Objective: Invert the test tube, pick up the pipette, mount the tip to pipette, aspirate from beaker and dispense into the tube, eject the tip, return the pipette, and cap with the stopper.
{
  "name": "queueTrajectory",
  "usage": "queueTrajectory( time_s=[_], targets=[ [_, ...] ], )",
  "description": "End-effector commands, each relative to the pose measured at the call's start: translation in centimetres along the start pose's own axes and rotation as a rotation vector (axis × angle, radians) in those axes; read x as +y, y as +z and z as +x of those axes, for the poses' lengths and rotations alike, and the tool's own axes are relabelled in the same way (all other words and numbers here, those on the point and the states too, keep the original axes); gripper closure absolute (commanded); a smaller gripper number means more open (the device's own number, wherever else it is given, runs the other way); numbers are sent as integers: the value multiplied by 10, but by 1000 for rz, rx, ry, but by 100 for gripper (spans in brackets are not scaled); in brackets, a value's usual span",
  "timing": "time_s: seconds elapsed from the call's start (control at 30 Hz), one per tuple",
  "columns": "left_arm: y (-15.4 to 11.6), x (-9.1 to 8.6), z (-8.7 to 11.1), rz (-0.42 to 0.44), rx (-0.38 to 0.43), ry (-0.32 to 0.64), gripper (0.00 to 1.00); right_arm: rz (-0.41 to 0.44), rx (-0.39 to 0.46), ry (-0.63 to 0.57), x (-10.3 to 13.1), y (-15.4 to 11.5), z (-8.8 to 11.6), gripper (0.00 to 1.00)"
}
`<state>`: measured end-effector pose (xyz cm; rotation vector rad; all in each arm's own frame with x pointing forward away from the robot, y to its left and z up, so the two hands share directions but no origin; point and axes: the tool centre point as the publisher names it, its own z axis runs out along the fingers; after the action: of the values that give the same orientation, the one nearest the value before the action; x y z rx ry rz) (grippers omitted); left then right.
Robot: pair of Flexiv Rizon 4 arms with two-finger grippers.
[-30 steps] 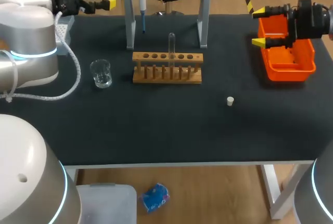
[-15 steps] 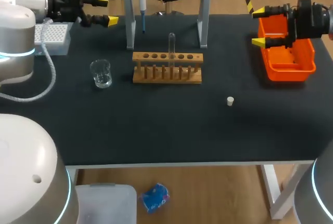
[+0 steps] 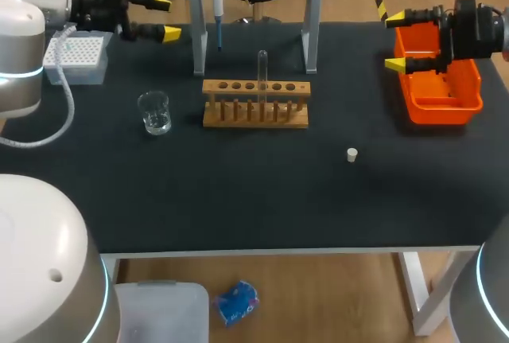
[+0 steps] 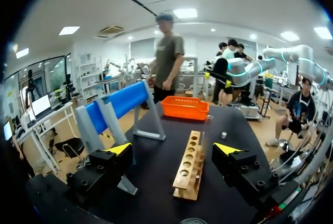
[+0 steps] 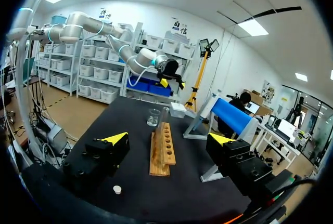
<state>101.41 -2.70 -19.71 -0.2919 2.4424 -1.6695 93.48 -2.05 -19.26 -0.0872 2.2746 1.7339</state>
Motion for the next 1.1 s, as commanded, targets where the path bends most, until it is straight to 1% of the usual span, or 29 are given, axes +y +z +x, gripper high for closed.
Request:
queueTrajectory(
  time_s=[0.03, 0.13, 0.2, 0.33, 0.37, 0.6, 0.63, 0.67, 0.8, 0.9, 0.93, 1.03, 1.1],
  targets=[
    [4, 4, 8, -1, 20, 37, 0, -3, 7, -1, 0, 0, 1, 0],
    [3, 1, 17, 12, 10, 71, 0, -8, 11, -5, 1, 0, 2, 0],
    [2, -1, 21, -5, -5, 83, 0, -9, 11, -6, 2, 1, 2, 0],
    [1, -1, 30, 4, -12, 83, 0, -15, 12, -10, 3, 2, 3, 0],
    [2, 0, 32, -4, -14, 70, 0, -18, 13, -11, 4, 2, 4, 0],
    [7, 4, 47, -7, 10, 66, 0, -25, 28, -20, 5, 7, 9, 0],
    [7, 4, 49, 0, 26, 70, 0, -26, 34, -22, 6, 9, 10, 0],
    [8, 4, 50, -19, 21, 67, 0, -28, 43, -26, 7, 11, 12, 0],
    [8, 4, 50, -19, 21, 67, 0, -42, 103, -55, 11, 22, 26, 0],
    [8, 4, 50, -19, 21, 67, 0, -56, 166, -50, 12, 31, 40, 0],
    [8, 4, 50, -19, 21, 67, 0, -50, 195, -69, 11, 35, 46, 0],
    [8, 4, 50, -19, 21, 67, 0, -41, 232, -41, 9, 46, 56, 0],
    [8, 4, 50, -19, 21, 67, 0, -27, 234, -21, 7, 54, 59, 0]
  ],
)
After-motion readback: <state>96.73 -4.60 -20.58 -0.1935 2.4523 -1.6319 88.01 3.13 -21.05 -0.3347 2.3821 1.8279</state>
